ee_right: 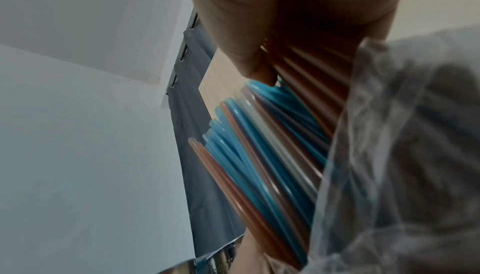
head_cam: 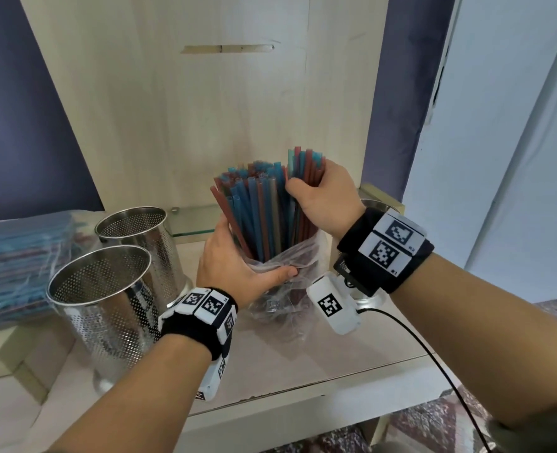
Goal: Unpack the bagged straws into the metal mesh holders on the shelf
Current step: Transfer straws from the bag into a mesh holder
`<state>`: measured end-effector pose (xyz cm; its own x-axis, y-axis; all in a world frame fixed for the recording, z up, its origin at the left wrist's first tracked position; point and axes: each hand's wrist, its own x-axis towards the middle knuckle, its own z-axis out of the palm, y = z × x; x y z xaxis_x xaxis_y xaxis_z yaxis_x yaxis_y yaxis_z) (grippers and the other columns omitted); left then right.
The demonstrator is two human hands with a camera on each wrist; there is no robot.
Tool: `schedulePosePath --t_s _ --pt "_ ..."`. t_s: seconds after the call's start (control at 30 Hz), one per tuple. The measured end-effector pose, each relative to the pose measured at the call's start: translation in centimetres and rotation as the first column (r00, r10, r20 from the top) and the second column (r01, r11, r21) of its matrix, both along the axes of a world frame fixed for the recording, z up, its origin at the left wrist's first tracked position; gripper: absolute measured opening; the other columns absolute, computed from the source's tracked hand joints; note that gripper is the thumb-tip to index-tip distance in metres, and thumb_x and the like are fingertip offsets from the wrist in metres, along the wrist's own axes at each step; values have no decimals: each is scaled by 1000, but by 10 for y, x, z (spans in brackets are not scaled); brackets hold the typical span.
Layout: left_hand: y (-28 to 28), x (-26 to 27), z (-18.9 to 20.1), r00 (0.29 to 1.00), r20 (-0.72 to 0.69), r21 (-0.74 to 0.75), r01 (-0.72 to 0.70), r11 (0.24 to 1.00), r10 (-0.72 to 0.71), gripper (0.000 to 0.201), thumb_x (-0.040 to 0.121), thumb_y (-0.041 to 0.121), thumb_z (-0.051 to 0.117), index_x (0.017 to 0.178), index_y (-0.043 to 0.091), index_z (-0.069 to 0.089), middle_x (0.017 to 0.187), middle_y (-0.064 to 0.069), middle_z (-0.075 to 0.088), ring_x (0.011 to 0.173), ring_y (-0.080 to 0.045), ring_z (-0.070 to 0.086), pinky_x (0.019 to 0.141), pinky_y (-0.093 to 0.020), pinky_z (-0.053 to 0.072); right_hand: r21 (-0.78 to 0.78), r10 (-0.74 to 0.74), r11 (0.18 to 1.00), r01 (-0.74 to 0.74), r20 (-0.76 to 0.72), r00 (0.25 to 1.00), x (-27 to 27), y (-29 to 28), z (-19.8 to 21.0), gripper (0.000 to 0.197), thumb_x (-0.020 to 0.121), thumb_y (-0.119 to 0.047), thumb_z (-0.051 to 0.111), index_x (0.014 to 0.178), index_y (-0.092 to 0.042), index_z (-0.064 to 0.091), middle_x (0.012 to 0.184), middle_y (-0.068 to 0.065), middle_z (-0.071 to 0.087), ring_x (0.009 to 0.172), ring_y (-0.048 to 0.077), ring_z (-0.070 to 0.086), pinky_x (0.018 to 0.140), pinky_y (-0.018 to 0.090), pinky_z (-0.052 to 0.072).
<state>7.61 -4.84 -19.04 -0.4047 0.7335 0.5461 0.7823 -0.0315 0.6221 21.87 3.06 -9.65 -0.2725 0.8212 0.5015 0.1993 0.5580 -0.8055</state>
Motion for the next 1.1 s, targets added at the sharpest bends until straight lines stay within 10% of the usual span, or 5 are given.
schedulePosePath --t_s 0.1,1.1 --pt "1 0 -1 1000 -11 -18 -16 1000 16 112 40 74 82 130 21 40 107 16 43 112 -16 52 92 -33 47 -13 -2 1000 1 -82 997 -5 0 7 9 87 -18 65 87 -14 57 75 -5 57 66 7 53 57 13 43" --pt "3 -3 -6 1000 26 -51 3 999 -2 104 46 76 78 131 31 37 117 8 58 111 -16 57 93 -37 52 -94 232 954 -286 -377 897 4 20 96 16 92 -3 56 79 -13 54 69 2 51 62 15 51 57 23 49"
